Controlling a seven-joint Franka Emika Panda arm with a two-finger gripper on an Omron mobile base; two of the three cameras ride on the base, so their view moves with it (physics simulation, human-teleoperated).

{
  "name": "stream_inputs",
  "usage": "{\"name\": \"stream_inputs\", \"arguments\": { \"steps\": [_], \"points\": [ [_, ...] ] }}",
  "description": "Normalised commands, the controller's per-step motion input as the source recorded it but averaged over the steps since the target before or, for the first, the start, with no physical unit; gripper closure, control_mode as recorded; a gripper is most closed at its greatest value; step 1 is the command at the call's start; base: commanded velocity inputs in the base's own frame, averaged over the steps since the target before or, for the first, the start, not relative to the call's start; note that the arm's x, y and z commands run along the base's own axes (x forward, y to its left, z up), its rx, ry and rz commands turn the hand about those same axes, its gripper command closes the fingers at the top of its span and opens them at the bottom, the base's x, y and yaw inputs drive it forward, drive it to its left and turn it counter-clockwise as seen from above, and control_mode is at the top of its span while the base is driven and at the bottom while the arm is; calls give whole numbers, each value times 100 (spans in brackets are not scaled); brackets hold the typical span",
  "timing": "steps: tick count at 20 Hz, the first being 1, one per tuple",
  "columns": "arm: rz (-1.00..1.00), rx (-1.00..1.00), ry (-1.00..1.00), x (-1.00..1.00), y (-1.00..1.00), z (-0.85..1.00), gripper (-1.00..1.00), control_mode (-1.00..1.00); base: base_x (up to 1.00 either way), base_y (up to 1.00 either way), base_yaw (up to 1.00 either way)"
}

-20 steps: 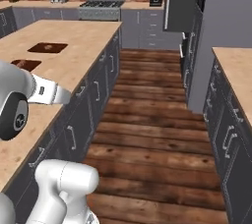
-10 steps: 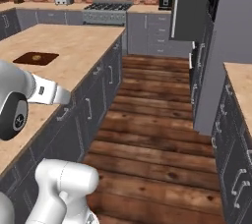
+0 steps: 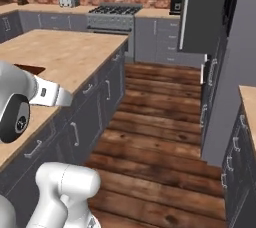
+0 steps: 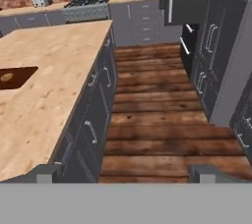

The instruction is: Take the donut and cupcake from the fridge and place them on the empty tray on the dining counter.

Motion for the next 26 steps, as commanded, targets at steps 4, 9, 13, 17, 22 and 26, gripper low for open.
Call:
{"name": "stream_inputs", "arguments": {
  "steps": [4, 9, 13, 17, 22, 26],
  "points": [
    [0, 0, 0, 0, 0, 0, -100, 100, 100, -24, 11],
    [0, 0, 0, 0, 0, 0, -100, 100, 100, -58, 7],
    [0, 0, 0, 0, 0, 0, -100, 100, 100, 4, -17],
    [0, 0, 0, 0, 0, 0, -100, 100, 100, 34, -14],
    [0, 0, 0, 0, 0, 0, -100, 100, 100, -4, -7],
    [0, 0, 0, 0, 0, 0, -100, 100, 100, 4, -7]
  ]
}}
